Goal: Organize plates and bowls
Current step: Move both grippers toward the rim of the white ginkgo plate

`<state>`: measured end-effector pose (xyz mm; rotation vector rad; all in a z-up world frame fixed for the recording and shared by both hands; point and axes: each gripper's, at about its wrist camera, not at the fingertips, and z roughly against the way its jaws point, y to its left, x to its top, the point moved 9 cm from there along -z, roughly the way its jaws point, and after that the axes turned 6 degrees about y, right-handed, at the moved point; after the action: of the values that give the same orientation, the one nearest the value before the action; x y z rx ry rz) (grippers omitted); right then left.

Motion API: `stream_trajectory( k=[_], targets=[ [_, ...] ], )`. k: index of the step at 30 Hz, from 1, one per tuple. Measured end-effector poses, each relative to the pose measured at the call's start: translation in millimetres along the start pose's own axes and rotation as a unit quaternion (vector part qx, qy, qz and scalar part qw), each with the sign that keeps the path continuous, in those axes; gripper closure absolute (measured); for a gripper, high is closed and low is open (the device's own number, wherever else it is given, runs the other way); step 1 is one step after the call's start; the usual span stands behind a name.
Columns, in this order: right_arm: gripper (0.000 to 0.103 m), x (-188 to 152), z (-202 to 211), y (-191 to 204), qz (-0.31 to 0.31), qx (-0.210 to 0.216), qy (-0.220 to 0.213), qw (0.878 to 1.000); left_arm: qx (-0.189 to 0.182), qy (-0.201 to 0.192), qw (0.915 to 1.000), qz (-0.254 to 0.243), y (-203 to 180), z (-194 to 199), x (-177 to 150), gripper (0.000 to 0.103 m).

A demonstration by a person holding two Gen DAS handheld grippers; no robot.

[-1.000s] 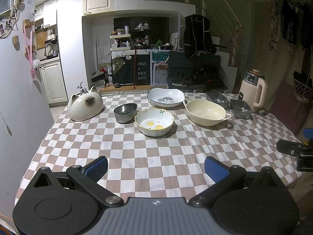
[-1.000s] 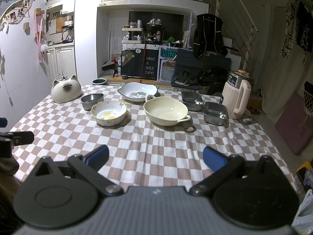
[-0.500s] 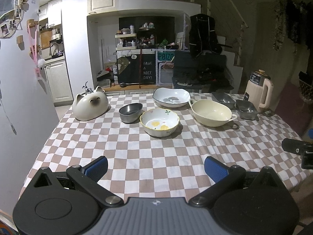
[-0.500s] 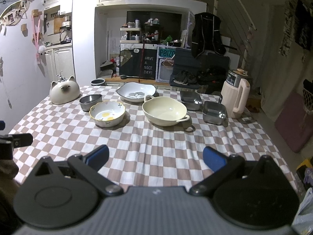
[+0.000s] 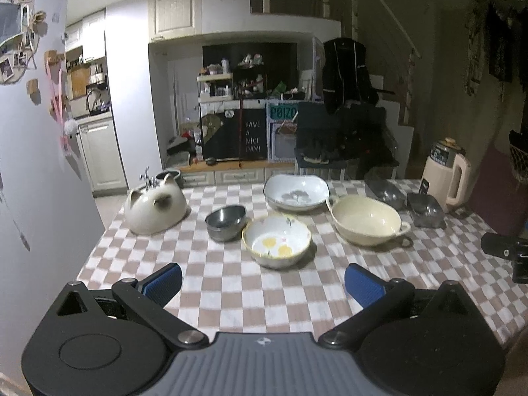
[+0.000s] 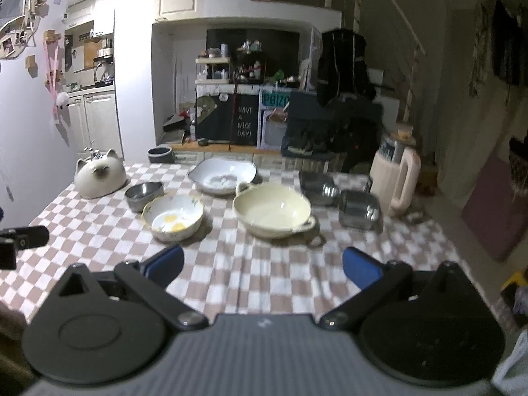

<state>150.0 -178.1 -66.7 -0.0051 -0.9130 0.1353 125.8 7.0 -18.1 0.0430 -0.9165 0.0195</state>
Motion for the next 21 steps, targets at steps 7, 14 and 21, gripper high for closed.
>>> stream_trajectory(
  k=[7,14,21],
  targets=[
    [0.000,24.6,-24.0,0.4,0.003,0.010,0.003,1.000,-0.002,0.011,0.9999,0.000,5.7,-37.6,22.9,0.000],
    [0.000,43.3,-57.7,0.1,-0.002,0.013,0.017,1.000,0.000,0.022,0.9997,-0.007,11.2,-80.5,50.9,0.000],
    [0.000,61.9,-93.4,-2.2,-0.007,0.013,0.024,1.000,-0.002,0.032,0.9993,-0.017,12.8,-125.2,73.8,0.000]
  ],
)
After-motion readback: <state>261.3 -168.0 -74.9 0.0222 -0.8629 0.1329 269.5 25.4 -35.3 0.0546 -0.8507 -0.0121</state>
